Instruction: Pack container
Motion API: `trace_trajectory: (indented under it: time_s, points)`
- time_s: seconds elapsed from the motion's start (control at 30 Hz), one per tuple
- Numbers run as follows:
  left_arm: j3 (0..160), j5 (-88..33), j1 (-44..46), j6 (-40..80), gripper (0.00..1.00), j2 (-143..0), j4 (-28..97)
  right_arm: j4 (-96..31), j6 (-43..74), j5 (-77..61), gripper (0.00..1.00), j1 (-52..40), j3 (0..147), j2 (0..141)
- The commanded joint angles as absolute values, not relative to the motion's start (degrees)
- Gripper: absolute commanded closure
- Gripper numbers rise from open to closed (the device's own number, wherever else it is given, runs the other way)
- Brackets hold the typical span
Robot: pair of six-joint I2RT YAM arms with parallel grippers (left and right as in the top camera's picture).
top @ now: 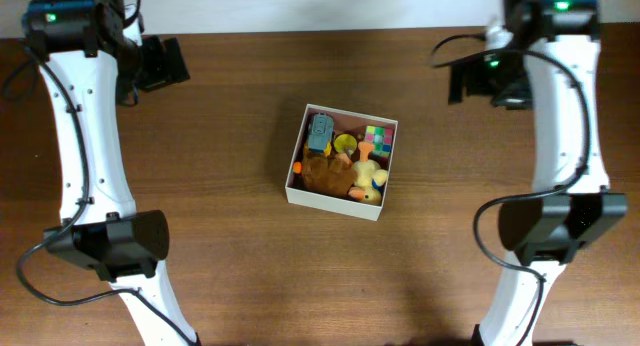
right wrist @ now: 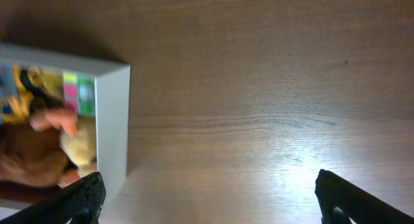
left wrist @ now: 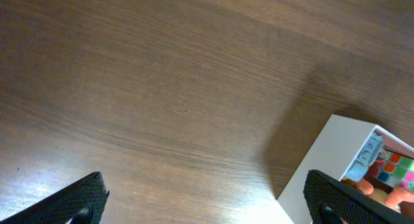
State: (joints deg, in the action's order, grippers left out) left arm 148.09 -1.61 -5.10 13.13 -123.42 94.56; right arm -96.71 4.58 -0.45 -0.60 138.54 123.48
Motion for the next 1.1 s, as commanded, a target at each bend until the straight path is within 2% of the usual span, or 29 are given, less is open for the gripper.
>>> trace_trajectory:
  time_s: [0.0, 0.2, 0.43, 0.67, 1.07]
  points:
    - [149.0, -1.4, -5.3, 13.7, 0.01, -122.2, 94.8, -97.1, 2.9, 6.7, 0.01, -6.5, 138.0, 122.5]
    - [149.0, -1.3, -5.3, 13.6, 0.01, -122.2, 94.8, -95.2, 6.4, 6.8, 0.01, -9.4, 133.1, 122.5]
    - [149.0, 2.9, -5.3, 13.7, 0.01, -122.2, 94.8, -88.7, 8.7, 6.7, 0.01, -8.1, 119.7, 122.5]
    - [149.0, 2.8, -5.3, 13.7, 0.01, -122.2, 94.8, -81.5, 9.6, 6.0, 0.01, -11.3, 109.2, 122.5]
    - [149.0, 2.8, -5.3, 13.7, 0.01, -122.2, 94.8, -74.1, 9.7, 1.7, 0.01, -12.4, 106.7, 122.5]
